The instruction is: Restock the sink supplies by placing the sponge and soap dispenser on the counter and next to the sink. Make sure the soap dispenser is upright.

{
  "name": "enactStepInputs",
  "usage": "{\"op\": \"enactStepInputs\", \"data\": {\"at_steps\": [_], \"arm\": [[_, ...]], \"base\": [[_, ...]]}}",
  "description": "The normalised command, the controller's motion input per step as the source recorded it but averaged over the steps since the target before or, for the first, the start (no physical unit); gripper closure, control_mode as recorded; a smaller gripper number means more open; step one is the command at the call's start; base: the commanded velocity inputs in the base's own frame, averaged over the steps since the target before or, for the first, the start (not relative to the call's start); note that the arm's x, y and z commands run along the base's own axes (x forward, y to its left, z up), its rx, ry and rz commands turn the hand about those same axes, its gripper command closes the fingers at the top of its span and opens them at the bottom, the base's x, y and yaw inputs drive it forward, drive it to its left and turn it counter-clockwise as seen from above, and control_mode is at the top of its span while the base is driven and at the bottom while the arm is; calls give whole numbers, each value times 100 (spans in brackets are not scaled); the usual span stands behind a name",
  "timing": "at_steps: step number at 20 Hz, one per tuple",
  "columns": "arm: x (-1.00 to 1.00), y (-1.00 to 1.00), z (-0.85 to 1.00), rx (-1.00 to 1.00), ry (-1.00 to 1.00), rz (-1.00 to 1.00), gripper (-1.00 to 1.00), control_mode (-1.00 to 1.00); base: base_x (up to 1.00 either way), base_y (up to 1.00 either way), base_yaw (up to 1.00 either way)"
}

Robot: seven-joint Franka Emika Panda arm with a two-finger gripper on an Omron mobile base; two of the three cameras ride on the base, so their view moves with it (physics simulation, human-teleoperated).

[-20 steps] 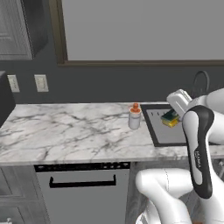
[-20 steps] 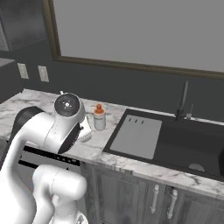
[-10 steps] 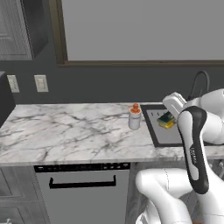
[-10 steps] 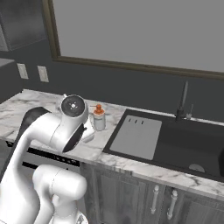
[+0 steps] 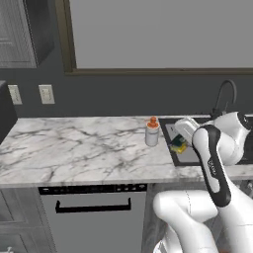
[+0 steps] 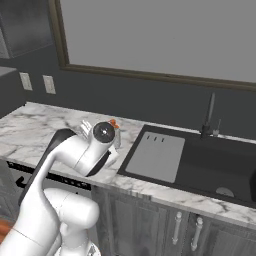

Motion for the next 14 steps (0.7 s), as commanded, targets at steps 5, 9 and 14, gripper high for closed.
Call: {"op": "enactStepInputs", "data": {"at_steps": [5,9,14], "arm": [[9,12,-44,0,1,11,100,-100],[17,11,-16,-5,7,0,100,-100],[3,0,-51,-1,0,0,100,-100]], "base": [[0,0,0],[0,0,0],[0,0,0]]}}
